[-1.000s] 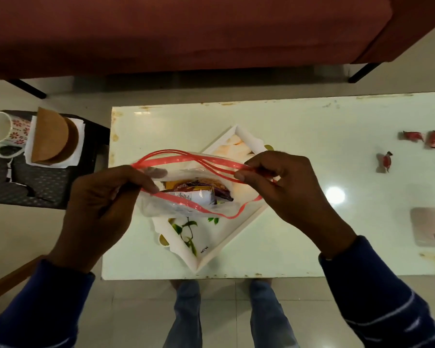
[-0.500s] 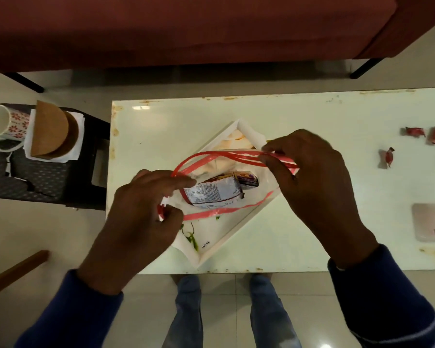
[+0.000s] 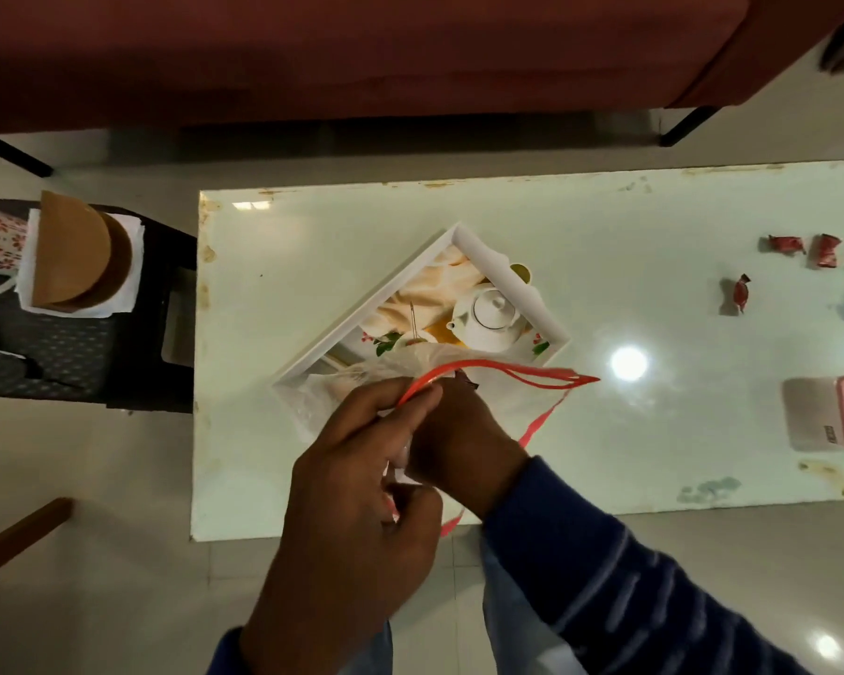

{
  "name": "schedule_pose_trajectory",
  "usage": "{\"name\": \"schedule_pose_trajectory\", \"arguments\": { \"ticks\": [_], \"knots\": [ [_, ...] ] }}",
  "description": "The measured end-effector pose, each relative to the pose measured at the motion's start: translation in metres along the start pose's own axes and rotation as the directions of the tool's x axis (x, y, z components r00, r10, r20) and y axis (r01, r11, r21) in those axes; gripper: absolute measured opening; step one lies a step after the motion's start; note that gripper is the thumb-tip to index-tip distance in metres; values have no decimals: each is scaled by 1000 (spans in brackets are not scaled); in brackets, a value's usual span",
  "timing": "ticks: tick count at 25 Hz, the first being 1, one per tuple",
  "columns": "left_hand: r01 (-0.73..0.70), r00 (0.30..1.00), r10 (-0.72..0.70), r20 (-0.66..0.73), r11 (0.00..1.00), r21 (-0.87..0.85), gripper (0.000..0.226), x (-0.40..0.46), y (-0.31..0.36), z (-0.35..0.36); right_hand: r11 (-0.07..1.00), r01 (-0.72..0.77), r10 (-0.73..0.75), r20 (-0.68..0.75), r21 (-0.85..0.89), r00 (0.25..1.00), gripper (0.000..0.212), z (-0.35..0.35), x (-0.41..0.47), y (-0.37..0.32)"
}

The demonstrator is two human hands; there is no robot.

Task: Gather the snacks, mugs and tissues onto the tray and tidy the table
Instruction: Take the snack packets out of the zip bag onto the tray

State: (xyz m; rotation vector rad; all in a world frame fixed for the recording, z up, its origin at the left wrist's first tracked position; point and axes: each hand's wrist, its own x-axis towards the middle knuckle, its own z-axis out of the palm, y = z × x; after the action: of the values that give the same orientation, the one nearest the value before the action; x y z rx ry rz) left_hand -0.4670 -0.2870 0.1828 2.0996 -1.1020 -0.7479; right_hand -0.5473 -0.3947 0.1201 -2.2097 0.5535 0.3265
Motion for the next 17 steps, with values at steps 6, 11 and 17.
{"name": "schedule_pose_trajectory", "arguments": {
  "ticks": [6,11,17],
  "knots": [
    [83,993,-82,-85,997,3,56,-10,-15,0,999,-40,38,-49,-29,998,22,38,23,-13],
    [160,982,-152,-116,985,61,68,-8,-37,-14,980,78,-91,-63,-186,994,16,10,6,-23],
    [202,972,-201,-120,979,-6,70,-10,-53,-23,984,158,-129,-271,87,954,22,-65,-57,-40]
  ]
}}
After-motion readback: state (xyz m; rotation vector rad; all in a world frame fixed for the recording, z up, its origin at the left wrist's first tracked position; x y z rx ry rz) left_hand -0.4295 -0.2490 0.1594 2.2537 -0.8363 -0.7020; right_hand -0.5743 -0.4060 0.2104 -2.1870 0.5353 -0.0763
